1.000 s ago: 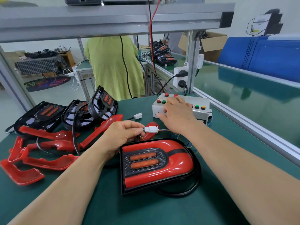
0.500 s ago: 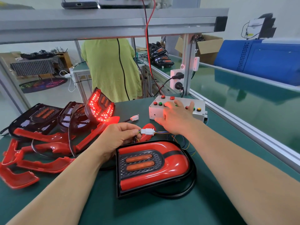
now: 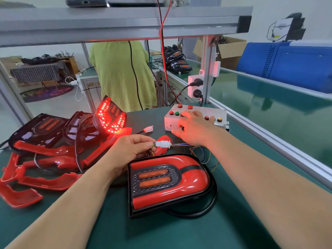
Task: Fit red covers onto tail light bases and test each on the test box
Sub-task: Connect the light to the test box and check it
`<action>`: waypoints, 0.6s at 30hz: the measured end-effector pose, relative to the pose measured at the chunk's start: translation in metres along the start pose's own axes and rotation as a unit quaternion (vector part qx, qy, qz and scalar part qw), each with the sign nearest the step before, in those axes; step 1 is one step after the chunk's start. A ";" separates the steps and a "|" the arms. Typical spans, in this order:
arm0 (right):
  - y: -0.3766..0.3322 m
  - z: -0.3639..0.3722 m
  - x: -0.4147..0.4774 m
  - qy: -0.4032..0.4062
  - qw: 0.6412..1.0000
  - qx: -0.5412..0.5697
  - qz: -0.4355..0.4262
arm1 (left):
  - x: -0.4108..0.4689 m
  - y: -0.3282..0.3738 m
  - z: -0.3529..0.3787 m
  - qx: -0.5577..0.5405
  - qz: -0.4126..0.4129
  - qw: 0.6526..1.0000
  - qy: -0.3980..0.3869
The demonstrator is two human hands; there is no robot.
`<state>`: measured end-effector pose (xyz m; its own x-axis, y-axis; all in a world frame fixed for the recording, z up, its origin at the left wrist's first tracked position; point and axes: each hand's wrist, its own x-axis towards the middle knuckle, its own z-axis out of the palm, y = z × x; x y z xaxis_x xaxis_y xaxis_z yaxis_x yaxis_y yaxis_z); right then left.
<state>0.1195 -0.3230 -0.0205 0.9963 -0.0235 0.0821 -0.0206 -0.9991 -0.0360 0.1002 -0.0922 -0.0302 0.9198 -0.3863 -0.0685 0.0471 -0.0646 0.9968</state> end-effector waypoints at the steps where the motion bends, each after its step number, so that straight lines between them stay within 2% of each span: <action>1: 0.001 0.000 0.000 -0.003 1.000 -0.002 -0.001 | 0.000 0.000 0.000 0.000 -0.001 1.000 0.000; 7: 0.003 -0.001 0.003 0.000 1.000 0.028 -0.004 | 0.000 0.001 0.000 -0.002 -0.003 1.000 0.002; 18: 0.003 0.002 0.006 -0.021 1.000 0.007 -0.004 | -0.001 0.000 0.000 -0.006 0.002 1.000 -0.001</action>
<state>0.1260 -0.3261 -0.0222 0.9991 -0.0128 0.0401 -0.0108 -0.9987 -0.0497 0.0996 -0.0920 -0.0304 0.9195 -0.3877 -0.0647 0.0485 -0.0515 0.9975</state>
